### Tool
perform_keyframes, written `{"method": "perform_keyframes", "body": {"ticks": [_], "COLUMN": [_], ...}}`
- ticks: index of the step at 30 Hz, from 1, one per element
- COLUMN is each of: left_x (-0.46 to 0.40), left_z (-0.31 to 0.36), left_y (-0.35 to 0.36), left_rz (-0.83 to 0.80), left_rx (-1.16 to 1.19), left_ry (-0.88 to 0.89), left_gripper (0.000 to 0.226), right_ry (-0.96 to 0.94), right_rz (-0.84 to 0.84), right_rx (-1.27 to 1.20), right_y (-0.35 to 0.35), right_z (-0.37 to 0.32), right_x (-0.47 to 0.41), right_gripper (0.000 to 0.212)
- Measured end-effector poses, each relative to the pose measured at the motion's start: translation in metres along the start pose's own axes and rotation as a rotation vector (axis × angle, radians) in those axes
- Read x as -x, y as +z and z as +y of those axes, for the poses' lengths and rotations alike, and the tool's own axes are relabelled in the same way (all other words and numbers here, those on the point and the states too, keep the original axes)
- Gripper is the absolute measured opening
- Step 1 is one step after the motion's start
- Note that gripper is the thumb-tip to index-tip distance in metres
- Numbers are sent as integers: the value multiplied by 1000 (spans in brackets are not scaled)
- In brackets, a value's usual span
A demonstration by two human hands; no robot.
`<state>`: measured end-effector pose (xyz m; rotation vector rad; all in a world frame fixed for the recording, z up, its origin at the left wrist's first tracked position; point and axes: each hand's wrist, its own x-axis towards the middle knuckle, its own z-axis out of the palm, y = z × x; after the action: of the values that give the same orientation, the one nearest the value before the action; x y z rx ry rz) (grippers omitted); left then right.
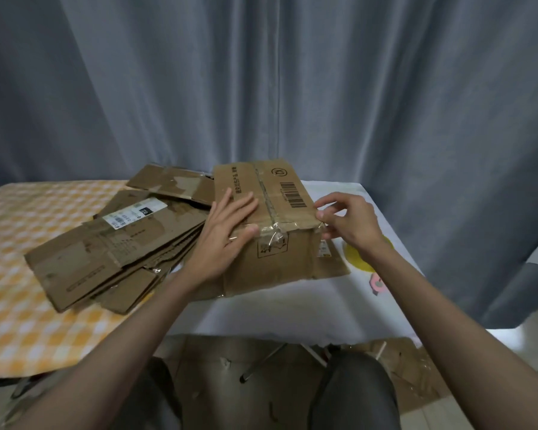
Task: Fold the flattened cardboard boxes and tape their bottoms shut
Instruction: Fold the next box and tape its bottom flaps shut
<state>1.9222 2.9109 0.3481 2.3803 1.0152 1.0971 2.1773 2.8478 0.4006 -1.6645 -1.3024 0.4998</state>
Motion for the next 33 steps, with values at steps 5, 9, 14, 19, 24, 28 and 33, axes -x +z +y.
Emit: {"method": "perform_keyframes", "body": {"ticks": [5,9,14,19,24,28,33], "left_x": [-4,-4,-7,-30,-62,-63,-57], "left_z": [-6,-10,-2,27,50,40,41], "left_y": [0,1,0,-9,1,15,25], "left_rz": [-44,-31,-74,-163,-402,-528,-436], "left_rx": [-117,-220,-347,-454,-543,-587,-660], "left_ry": [120,195,241,201,231,210,252], "left_gripper": [67,58,53,39,62,73,65], "right_ry": [-76,-197,-369,-423,-446,-440,-414], "right_rz": [-199,-205,-54,-27,-23,-59,-133], "right_rx": [-96,29,137,194,231,209,187], "right_y": [-14,-15,-1,2,0,-1,-4], "right_z": [13,28,31,34,38,37,33], "right_x": [3,1,3,1,-2,-7,-12], "right_gripper": [30,44,35,30,31,33,44]}}
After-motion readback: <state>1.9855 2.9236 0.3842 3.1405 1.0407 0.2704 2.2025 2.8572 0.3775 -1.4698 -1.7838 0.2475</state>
